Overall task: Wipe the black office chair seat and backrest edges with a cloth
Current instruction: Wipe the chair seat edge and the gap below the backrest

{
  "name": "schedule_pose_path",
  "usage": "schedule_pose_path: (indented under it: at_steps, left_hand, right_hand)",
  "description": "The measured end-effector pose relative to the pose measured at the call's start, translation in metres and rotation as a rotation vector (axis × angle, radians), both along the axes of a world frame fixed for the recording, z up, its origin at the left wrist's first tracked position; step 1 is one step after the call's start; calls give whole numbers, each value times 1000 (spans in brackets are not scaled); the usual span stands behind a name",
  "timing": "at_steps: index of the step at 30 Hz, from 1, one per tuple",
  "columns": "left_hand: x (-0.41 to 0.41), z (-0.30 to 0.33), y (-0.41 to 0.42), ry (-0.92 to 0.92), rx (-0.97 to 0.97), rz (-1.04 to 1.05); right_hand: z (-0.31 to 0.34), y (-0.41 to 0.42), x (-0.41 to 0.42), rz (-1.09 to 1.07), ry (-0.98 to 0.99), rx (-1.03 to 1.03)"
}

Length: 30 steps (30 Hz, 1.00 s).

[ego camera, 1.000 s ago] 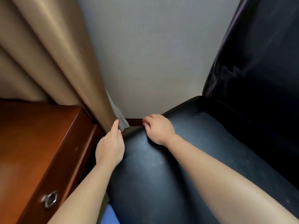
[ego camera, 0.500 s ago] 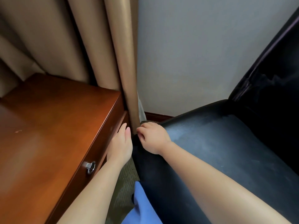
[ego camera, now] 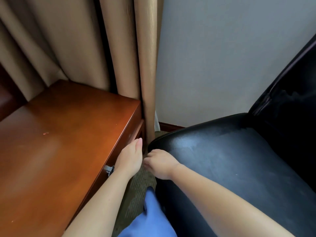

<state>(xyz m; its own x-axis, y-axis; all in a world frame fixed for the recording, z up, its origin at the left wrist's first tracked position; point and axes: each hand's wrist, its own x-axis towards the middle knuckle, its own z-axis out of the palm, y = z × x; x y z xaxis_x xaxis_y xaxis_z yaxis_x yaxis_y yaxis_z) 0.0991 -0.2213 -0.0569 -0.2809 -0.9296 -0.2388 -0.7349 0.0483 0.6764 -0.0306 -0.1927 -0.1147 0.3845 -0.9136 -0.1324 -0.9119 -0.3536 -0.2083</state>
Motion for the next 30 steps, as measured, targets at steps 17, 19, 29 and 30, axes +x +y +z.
schedule_pose_path:
  at_steps: [17, 19, 29, 30]
  left_hand:
    - [-79, 96, 134, -177, -254, -497]
    - [-86, 104, 155, -189, -282, -531]
    - [-111, 142, 229, -273, -407, -706]
    - [-114, 146, 234, -279, -416, -721]
  right_hand:
    - [137, 183, -71, -1186, -957, -226]
    - [147, 204, -73, -1233, -1008, -247]
    - [159, 288, -74, -1440, -1127, -360]
    - [162, 294, -77, -1456, -1134, -373]
